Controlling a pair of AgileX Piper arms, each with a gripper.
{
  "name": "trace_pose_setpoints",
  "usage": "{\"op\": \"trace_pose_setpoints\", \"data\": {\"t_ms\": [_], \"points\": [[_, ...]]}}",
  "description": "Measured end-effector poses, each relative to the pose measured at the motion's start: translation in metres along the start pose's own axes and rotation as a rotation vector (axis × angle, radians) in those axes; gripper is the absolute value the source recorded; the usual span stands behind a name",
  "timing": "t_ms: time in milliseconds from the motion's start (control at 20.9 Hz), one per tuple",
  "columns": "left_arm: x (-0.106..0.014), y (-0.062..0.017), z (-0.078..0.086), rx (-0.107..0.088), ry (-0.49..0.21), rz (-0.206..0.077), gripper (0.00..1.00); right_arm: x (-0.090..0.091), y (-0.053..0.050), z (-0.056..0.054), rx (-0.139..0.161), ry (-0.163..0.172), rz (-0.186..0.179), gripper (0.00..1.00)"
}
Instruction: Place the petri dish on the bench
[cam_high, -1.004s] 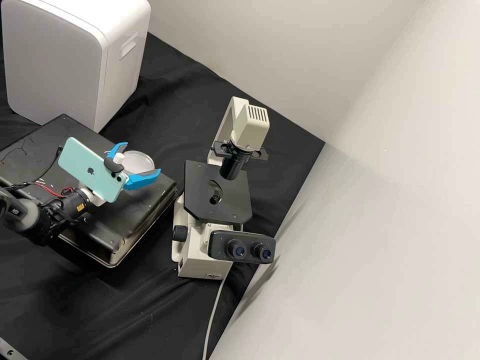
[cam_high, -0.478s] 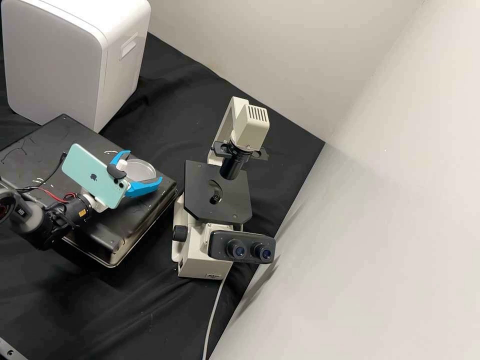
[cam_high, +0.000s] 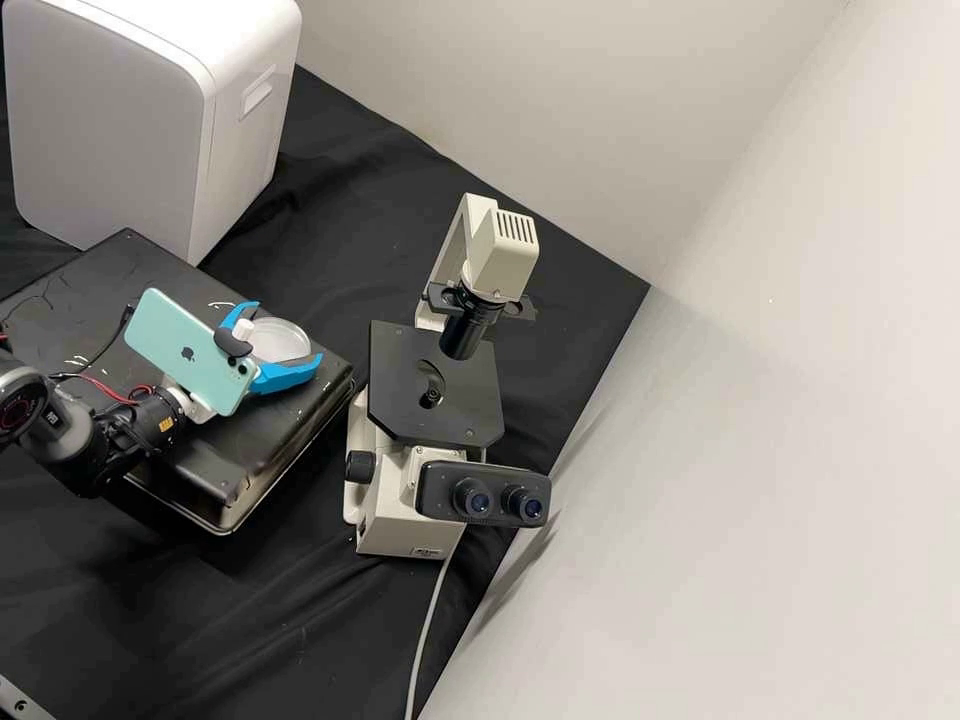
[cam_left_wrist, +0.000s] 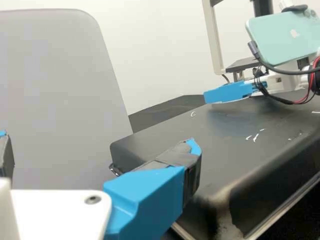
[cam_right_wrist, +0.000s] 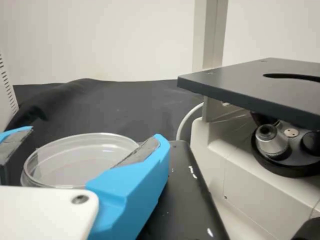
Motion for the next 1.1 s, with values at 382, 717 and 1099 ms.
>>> {"op": "trace_pose_setpoints", "data": {"t_ms": [382, 717, 1099], "points": [[0.0000, 0.0000, 0.0000, 0.000, 0.000, 0.000, 1.00, 0.0005, -0.0004, -0.0004, -0.030, 0.001, -0.002, 1.00], [0.0000, 0.0000, 0.0000, 0.000, 0.000, 0.000, 1.00, 0.0004, -0.0005, -0.0004, -0.042, -0.003, 0.001, 1.00], [0.0000, 0.0000, 0.0000, 0.000, 0.000, 0.000, 1.00, 0.0001, 0.0005, -0.0014, -0.041, 0.001, 0.005, 1.00]]}}
